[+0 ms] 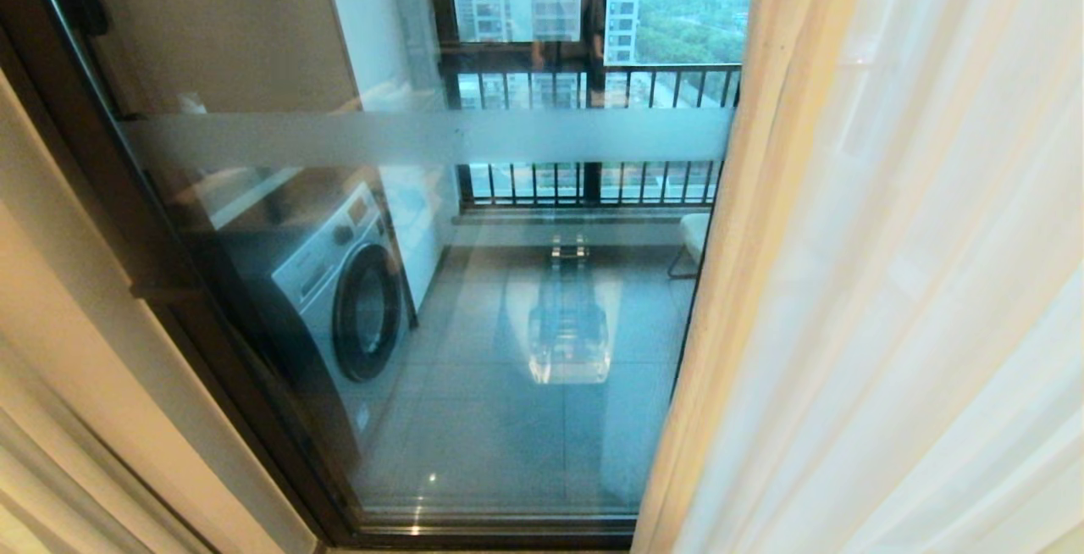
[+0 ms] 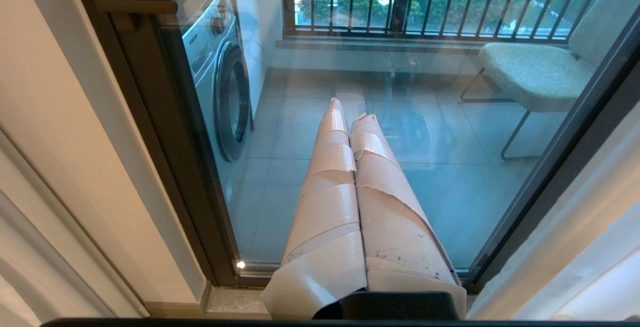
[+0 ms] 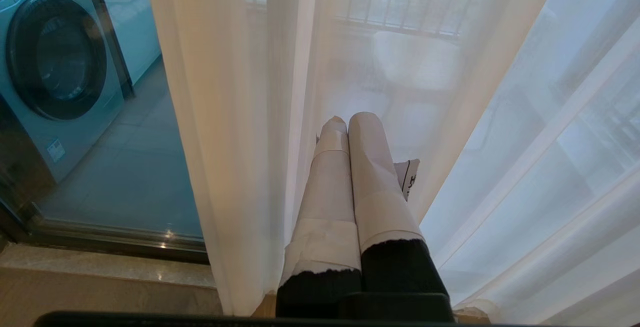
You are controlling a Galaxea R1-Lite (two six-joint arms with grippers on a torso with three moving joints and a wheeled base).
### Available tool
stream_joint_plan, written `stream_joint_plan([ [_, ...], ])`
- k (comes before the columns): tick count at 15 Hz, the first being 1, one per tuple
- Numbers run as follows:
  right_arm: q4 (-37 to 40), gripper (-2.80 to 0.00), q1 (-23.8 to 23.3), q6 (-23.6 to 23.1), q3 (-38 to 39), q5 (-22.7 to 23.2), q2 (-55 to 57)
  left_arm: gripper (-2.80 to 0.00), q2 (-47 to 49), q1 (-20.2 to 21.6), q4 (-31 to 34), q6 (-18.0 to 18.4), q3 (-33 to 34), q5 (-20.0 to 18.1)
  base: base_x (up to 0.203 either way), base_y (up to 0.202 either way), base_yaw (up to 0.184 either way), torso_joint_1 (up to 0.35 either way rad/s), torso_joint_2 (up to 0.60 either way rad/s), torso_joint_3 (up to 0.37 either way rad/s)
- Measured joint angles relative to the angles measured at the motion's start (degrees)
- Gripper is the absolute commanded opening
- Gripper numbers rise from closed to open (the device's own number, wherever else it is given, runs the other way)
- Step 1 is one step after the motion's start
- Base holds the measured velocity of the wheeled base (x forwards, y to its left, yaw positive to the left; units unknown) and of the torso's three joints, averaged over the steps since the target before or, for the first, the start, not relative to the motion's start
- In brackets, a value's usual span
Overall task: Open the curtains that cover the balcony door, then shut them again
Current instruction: Close the inner curtains on both sides
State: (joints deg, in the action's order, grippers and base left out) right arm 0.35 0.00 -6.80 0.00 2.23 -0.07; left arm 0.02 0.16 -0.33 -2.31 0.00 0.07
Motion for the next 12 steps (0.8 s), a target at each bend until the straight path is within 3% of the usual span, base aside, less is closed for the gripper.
stream_joint_plan([
  [10,-0.02,-2.80,0.00,-0.01,0.00,0.00,0.00,-2.80,0.00,0.00,0.00,-0.03,0.00,0.09,0.000,0.000,0.000,0.000,0.00,0.000],
  [12,0.03,-2.80,0.00,-0.01,0.00,0.00,0.00,-2.80,0.00,0.02,-0.05,-0.08,-0.02,0.04,0.001,0.119,-0.011,0.002,0.00,0.000],
])
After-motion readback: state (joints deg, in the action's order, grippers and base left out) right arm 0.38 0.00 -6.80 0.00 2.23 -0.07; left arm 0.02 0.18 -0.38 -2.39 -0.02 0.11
